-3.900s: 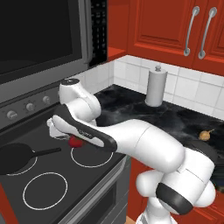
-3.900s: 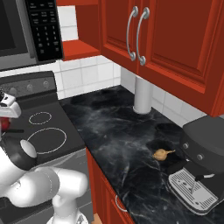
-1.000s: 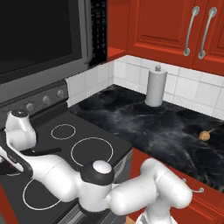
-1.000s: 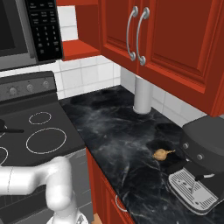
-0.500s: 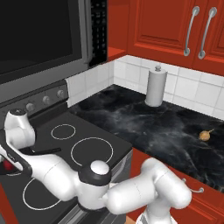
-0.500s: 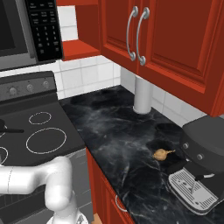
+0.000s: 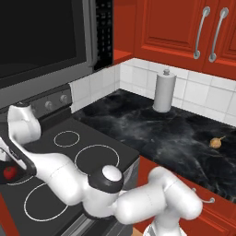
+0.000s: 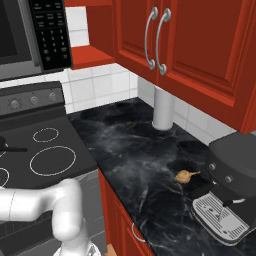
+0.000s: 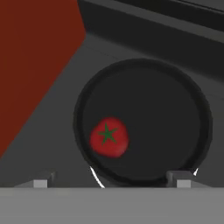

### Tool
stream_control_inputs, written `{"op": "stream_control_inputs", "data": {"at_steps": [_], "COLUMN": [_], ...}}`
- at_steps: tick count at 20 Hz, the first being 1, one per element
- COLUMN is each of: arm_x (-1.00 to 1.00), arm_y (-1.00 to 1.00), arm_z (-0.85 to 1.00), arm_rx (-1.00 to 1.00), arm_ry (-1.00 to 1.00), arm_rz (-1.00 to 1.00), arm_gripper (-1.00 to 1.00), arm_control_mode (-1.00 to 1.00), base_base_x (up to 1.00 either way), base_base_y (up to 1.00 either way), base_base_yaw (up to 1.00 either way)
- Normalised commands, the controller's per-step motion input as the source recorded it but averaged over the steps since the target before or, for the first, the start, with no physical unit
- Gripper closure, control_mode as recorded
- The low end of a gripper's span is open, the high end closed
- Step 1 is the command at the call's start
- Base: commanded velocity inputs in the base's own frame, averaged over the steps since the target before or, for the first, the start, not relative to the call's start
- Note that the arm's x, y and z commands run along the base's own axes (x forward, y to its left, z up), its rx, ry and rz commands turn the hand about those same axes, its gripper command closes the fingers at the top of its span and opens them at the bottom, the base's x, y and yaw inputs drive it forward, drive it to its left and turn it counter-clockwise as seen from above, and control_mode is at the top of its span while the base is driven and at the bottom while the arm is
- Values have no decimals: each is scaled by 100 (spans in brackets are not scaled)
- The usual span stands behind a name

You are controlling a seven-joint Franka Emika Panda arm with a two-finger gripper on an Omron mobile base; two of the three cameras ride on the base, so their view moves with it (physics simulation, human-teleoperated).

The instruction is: Place the pan on the rear left burner on the stove. Then place the tomato and the onion in the pan and turn on the rear left burner.

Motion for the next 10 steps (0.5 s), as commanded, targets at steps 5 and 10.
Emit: {"op": "stream_control_inputs", "data": {"at_steps": [5, 10], "arm_x": [-13, -42], "arm_y": [-100, -100], "arm_z": [0, 0], "arm_rx": [-11, -9], "arm_ry": [-1, -3], "arm_rz": [0, 0], "arm_gripper": [-100, -100], "arm_control_mode": [-100, -100], "base_base_x": [0, 0], "base_base_y": [0, 0], "base_base_yaw": [0, 0]}}
